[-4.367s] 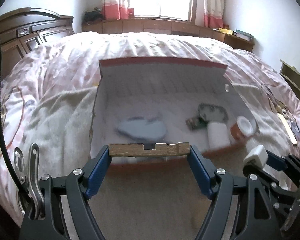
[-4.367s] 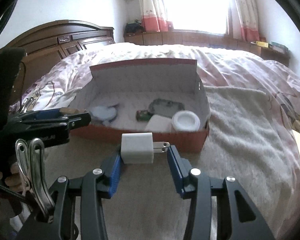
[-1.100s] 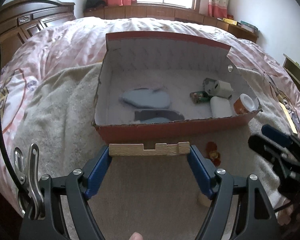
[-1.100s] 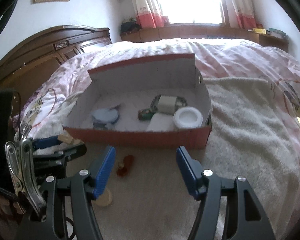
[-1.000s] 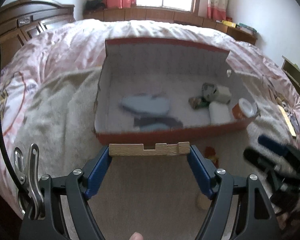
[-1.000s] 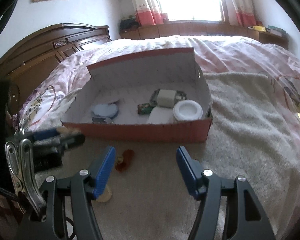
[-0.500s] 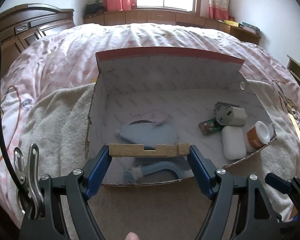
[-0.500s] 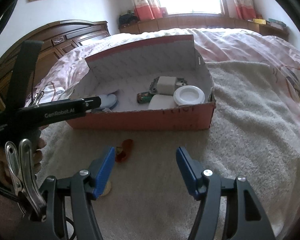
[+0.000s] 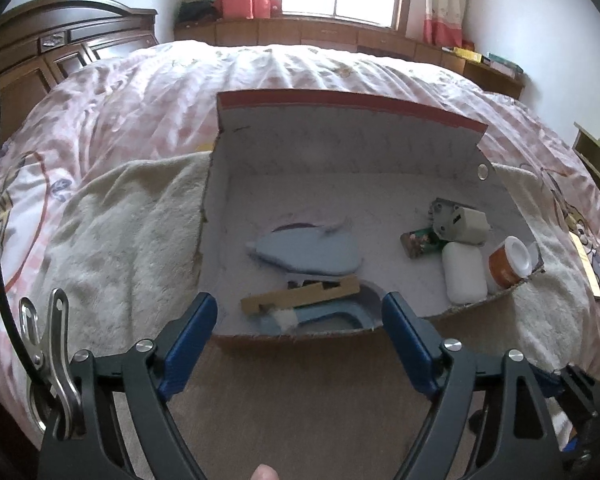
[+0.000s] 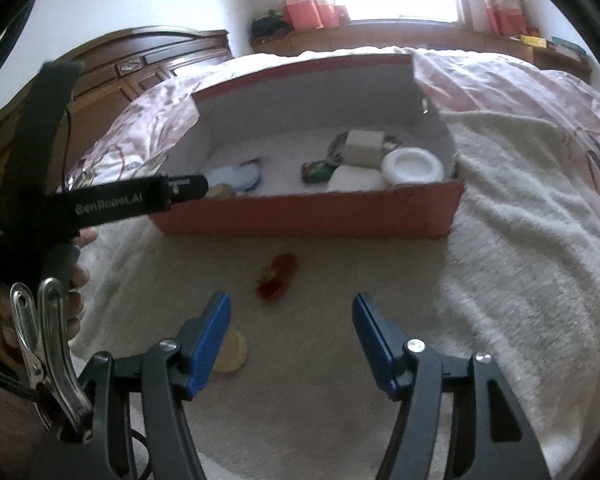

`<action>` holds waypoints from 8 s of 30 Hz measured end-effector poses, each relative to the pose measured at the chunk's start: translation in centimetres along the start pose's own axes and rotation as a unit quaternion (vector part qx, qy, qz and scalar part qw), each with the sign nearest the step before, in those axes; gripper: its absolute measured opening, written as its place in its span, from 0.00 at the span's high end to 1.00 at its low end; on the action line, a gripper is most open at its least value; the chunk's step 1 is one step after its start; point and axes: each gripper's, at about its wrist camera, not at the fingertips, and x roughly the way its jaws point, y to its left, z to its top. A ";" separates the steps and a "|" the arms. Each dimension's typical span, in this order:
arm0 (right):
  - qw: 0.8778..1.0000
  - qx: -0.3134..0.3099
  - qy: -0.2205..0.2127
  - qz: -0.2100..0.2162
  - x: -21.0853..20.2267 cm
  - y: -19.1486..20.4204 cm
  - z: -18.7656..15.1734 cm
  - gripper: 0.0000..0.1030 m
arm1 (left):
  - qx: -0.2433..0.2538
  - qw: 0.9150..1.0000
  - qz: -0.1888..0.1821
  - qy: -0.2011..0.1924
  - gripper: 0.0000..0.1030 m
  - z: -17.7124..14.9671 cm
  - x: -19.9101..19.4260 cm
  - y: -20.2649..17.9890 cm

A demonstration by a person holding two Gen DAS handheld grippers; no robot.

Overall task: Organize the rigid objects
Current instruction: 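Withdraw both grippers from the box toward the wooden disc and red figurine, then grasp the round wooden disc with the right gripper while the left grasps the red figurine, then carry the red figurine and wooden disc into the box and release both, then withdraw both open grippers from the box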

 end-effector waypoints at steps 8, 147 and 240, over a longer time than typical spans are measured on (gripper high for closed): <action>0.999 -0.034 0.017 0.002 0.7 2.0 -1.5 0.35 | 0.014 1.000 0.019 -0.011 0.16 -1.5 -2.2 0.0; 0.999 0.012 -0.012 -0.029 -0.2 -3.6 -3.2 0.68 | 0.058 0.997 -0.007 0.043 0.79 -7.0 1.0 -6.0; 0.996 -0.007 -0.076 -0.036 0.3 -1.0 6.9 0.45 | -0.006 0.999 0.043 -0.012 0.68 2.1 -0.3 -2.6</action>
